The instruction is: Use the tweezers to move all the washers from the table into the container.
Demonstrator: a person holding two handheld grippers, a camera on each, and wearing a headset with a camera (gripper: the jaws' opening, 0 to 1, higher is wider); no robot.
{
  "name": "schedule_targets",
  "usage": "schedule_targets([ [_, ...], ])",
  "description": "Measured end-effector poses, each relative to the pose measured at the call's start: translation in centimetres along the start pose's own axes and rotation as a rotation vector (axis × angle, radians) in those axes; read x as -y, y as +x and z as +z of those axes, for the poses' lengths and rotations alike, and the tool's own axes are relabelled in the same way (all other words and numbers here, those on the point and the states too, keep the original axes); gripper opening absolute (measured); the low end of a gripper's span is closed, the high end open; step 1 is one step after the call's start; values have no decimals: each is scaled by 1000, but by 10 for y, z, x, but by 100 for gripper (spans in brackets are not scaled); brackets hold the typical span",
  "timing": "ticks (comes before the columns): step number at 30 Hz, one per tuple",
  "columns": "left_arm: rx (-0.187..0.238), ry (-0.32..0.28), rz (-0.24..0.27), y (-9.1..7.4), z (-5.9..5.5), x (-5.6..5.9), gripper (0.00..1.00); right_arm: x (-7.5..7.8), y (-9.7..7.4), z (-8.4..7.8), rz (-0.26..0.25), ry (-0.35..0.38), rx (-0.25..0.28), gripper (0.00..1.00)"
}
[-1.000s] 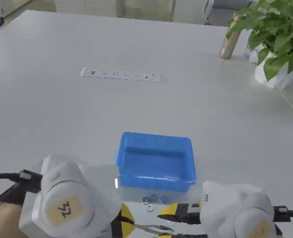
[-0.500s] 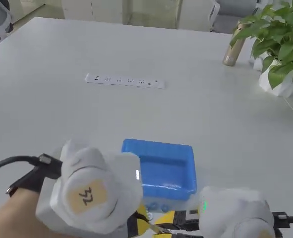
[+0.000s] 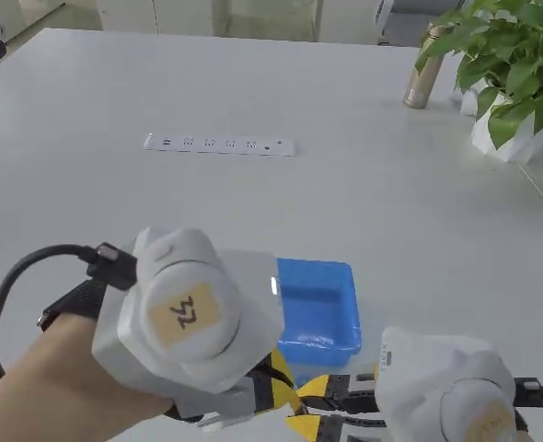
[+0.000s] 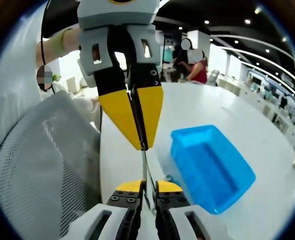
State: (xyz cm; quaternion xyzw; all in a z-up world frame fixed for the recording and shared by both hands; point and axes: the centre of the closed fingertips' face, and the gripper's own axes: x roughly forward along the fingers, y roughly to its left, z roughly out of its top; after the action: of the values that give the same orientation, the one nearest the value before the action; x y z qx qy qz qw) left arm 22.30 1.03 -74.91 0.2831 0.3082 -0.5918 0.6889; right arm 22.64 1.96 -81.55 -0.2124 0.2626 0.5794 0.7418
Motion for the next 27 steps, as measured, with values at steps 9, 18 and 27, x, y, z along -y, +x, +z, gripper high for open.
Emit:
schedule_targets([
  [9, 2, 3, -1, 0, 0, 2, 0, 1, -3, -1, -8, 4, -2, 6],
  [18, -18, -12, -15, 4, 0, 2, 0, 1, -2, -5, 6, 50, 18, 6],
  [27, -24, 2, -33, 8, 9, 0, 0, 3, -5, -5, 4, 61, 34, 6],
])
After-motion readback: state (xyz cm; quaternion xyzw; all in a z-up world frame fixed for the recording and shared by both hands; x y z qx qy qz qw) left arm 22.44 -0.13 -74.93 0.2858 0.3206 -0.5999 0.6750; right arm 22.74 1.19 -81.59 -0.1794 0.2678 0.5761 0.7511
